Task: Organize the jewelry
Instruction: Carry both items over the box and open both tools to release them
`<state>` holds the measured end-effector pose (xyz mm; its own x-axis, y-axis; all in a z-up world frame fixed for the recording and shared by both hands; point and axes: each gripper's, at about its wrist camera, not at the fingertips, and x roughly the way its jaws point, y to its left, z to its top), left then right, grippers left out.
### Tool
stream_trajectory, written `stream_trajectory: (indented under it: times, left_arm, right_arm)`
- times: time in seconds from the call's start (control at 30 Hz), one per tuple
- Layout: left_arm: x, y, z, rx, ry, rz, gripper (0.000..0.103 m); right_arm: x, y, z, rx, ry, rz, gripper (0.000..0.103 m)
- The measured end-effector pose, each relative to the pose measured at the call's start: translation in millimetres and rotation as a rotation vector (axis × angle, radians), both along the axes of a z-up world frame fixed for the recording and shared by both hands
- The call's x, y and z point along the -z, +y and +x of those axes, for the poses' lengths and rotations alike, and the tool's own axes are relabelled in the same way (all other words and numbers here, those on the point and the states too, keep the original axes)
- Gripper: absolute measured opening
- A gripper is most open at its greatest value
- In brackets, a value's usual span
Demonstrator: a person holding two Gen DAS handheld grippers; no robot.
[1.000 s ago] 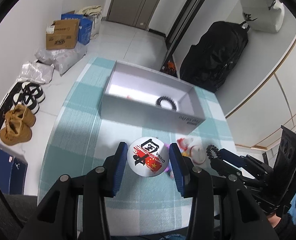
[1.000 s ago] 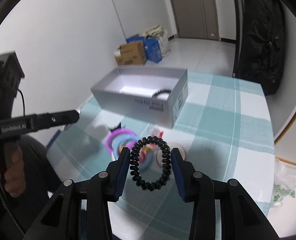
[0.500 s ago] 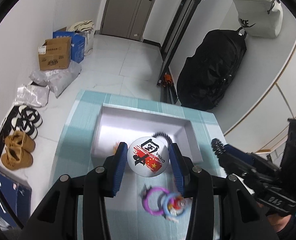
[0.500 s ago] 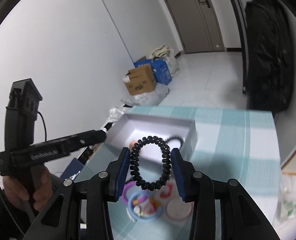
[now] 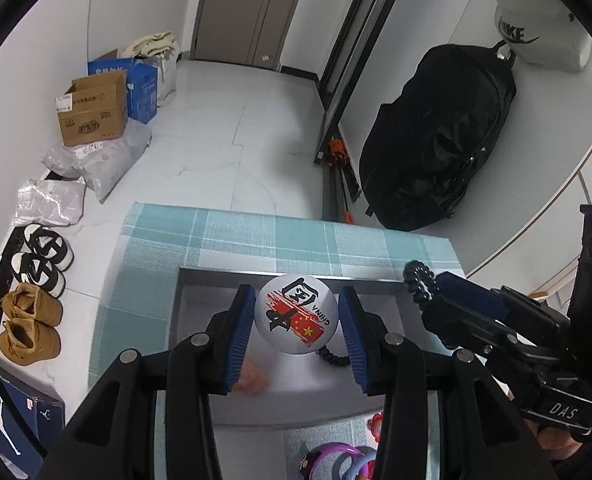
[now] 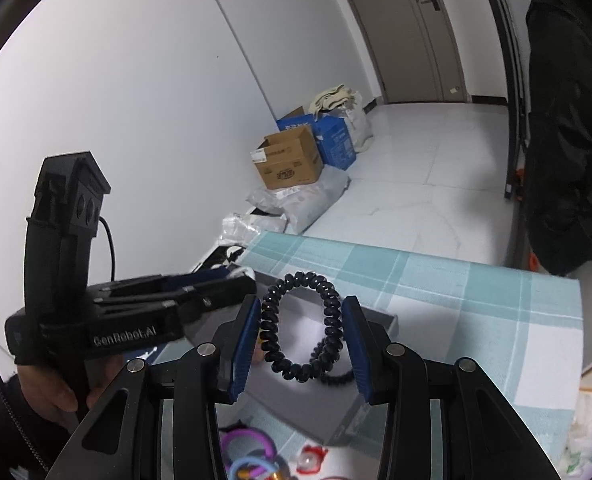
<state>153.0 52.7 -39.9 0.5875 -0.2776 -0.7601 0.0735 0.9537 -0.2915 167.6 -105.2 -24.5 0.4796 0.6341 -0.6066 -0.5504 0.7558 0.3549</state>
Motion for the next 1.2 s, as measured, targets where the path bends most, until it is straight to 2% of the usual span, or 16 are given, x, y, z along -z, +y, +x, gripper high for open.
stream_trajectory:
  times: [0.53,0.77,0.83,0.9,0.97,1.0,1.1,1.2]
  left_arm:
    - [8,-13,12,0.031,0.048,0.013,0.037]
    - [10,-14,14,0.061,0.077,-0.03,0.038]
    - [11,-13,13,0.055,0.08,-0.026,0.038]
    - [9,-14,11,0.059,0.071,-0.026,0.04]
    - [5,-15,9,0.057,0.053,-0.015,0.051]
    - [3,-16,7,0.056,0.036,-0.009,0.053]
    - [-6,-18,1,0.05,-0.015,0.041,0.054]
    - [-10,-17,-4,0.032,-0.046,0.077,0.055]
  right_arm:
    - [18,3,15,-0.005,0.057,0.0,0.043]
    - [16,6,10,-0.004,0.026,-0.024,0.052]
    - [14,4,7,-0.006,0.012,-0.021,0.059]
    - [12,0,2,0.001,-0.003,-0.008,0.064]
    - [11,-4,0,0.005,-0.011,0.0,0.067]
    - [9,-7,-1,0.011,-0.019,0.009,0.07]
    - [5,-13,-3,0.037,-0.041,0.022,0.074]
    - [4,-17,-3,0.058,-0.042,0.022,0.074]
